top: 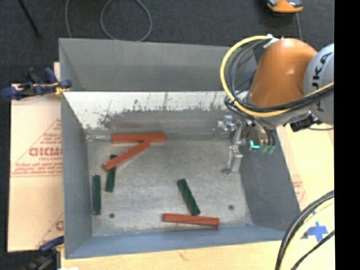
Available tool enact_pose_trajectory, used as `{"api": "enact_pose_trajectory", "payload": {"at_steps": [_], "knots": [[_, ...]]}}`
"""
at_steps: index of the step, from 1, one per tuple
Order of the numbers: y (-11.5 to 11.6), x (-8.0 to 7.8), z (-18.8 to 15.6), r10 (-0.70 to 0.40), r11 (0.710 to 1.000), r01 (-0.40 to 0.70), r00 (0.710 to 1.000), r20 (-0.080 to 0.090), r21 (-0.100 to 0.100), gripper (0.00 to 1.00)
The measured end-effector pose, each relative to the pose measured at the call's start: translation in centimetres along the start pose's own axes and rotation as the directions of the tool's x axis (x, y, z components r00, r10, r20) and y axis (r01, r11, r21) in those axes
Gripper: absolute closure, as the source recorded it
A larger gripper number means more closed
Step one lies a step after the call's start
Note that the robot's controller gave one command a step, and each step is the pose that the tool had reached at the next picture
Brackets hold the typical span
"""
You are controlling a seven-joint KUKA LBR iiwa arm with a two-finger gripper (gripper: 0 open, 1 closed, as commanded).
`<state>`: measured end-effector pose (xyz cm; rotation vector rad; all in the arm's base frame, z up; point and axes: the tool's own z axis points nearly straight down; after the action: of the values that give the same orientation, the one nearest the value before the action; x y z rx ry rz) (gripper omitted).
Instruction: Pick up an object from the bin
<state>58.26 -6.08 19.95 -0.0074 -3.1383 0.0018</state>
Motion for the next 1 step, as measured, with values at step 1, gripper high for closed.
{"api": "enact_pose_trajectory", "payload": {"at_steps": [1], "knots": [[5.16,7.62,13.19,0.211,0.977,-0.211,0.977,0.000,-0.003,0.00]]}}
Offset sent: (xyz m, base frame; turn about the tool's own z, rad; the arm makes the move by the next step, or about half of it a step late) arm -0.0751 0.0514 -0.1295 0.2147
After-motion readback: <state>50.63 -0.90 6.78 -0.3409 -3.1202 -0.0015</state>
